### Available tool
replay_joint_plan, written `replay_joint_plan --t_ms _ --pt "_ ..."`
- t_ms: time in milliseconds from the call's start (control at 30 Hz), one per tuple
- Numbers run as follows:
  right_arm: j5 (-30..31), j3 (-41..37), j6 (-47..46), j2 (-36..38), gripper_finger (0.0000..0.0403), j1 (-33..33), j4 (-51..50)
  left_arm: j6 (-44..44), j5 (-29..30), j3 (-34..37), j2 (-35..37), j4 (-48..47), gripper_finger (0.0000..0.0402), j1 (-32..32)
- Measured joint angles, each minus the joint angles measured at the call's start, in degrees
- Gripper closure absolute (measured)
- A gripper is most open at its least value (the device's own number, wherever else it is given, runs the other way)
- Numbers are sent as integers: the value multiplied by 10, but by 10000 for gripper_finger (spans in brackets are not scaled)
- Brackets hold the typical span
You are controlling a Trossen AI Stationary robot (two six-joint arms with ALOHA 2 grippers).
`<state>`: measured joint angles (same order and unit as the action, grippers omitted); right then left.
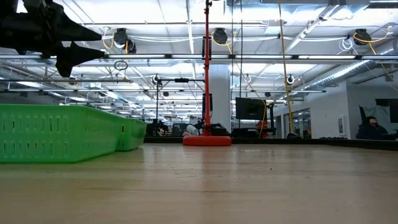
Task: Pick & Place Office items
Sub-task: Put the top blue digital timer into the bottom green bin
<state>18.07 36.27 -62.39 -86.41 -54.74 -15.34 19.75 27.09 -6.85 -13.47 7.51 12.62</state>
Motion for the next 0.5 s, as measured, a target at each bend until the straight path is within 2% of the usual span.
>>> replay_joint_plan --t_ms 100,333,500 --pt "15 0 -1 0 258 0 -12 0 0 0 0 0 176 0" --pt "58 -1 25 11 258 20 -11 0 0 0 0 0 176 0" --pt "124 -6 83 57 258 48 -25 0 0 0 0 0 176 0"
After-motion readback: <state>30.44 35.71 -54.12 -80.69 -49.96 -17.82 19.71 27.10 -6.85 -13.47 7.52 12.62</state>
